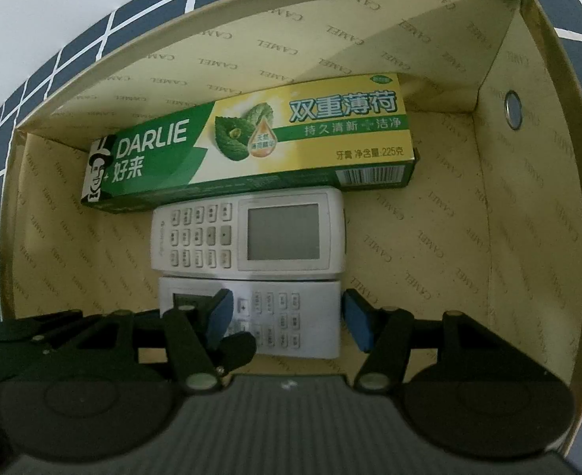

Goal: Organize objects
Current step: 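Lower the screen remote beside the first remote and open the left gripper, then withdraw the left tool up from the cardboard box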

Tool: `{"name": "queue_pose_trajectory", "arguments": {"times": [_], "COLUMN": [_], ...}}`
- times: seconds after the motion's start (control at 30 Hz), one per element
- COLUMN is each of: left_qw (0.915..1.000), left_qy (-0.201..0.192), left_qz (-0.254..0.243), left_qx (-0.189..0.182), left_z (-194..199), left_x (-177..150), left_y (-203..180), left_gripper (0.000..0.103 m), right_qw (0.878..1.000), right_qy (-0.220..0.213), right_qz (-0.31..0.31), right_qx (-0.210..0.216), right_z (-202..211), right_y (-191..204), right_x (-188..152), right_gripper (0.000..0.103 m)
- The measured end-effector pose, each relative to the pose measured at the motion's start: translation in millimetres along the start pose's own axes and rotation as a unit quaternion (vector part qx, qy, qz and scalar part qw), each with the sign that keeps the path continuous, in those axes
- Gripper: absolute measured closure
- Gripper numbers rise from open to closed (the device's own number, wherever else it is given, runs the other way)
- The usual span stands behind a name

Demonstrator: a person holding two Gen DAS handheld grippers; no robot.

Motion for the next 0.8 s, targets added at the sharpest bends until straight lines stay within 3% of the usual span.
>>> {"name": "queue_pose_trajectory", "arguments": {"times": [0.53,0.8], "left_qw": [0.999,0.9973], "left_qy": [-0.031,-0.06], "left_qz": [0.022,0.027], "left_qx": [0.021,0.031], "left_z": [33,65], "left_x": [-16,-35], "left_y": [-1,-11], "left_gripper": [0.026,0.021], "right_qw": [0.999,0.997], "right_qy": [-0.034,-0.065], "right_qz": [0.012,0.033], "right_qx": [-0.004,0.009], "right_z": [32,66], "right_y": [6,15], "right_x": [-9,-27], "right_gripper": [0.038,0.028]}}
Point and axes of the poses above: each gripper's, at about its wrist camera, not at the fingertips, and z roughly against the way its jaws point, y to its left, x to its top, the point moved 3 cm from there along -z, roughly the way its jaws point, and after that the axes turned 6 degrees about x, right-handed, at the moved point
